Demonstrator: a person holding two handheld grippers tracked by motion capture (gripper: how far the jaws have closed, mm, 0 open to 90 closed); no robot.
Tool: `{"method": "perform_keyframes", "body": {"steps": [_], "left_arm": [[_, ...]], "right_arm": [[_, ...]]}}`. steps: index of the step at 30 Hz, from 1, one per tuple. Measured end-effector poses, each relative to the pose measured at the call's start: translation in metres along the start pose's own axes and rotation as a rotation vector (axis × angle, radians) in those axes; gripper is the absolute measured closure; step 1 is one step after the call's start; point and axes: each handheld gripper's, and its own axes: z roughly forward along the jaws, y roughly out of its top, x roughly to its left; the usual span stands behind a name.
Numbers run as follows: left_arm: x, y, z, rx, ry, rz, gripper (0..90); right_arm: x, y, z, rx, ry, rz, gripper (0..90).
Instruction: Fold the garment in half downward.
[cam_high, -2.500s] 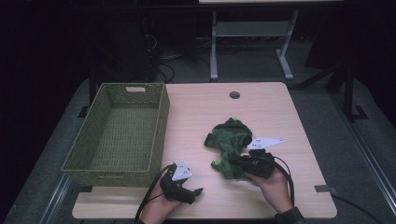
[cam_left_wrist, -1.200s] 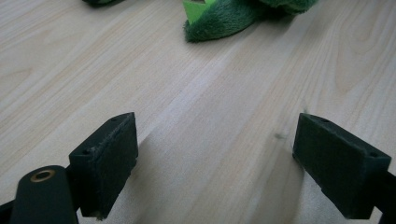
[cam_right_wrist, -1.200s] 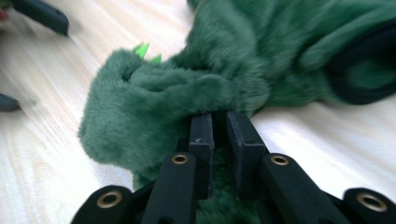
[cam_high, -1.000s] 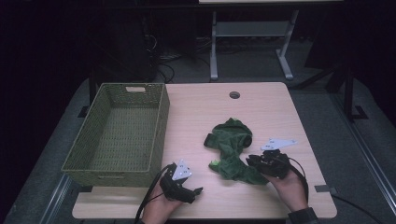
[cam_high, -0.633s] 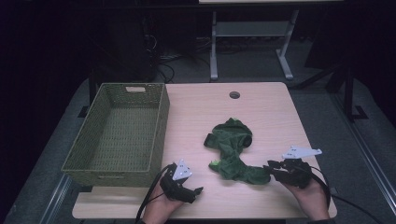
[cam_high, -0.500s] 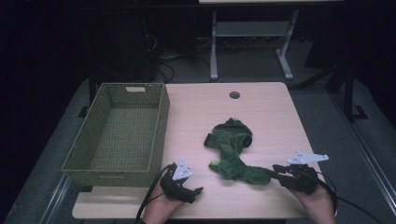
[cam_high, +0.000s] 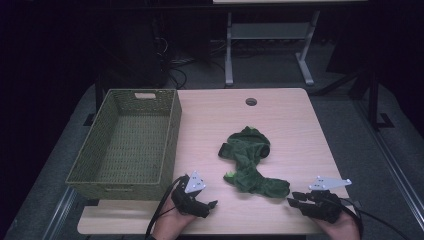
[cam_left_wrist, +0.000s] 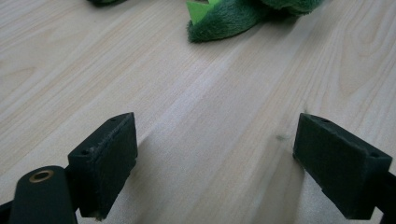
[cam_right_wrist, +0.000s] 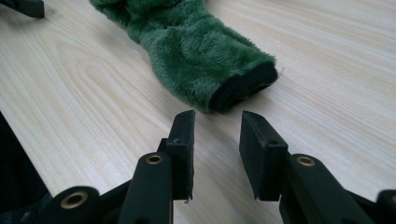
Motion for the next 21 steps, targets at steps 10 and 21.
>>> {"method": "perform_keyframes", "body": {"steps": [10, 21], "left_arm": [[0.000, 0.000, 0.000, 0.001, -0.001, 0.004, 13.0], [0.000, 0.000, 0.000, 0.000, -0.002, 0.004, 13.0]], "right_arm": [[-0.006, 0.006, 0.013, -0.007, 0.050, 0.034, 67.0], [-0.008, 0.009, 0.006, -0.060, 0.071, -0.001, 86.7]]}}
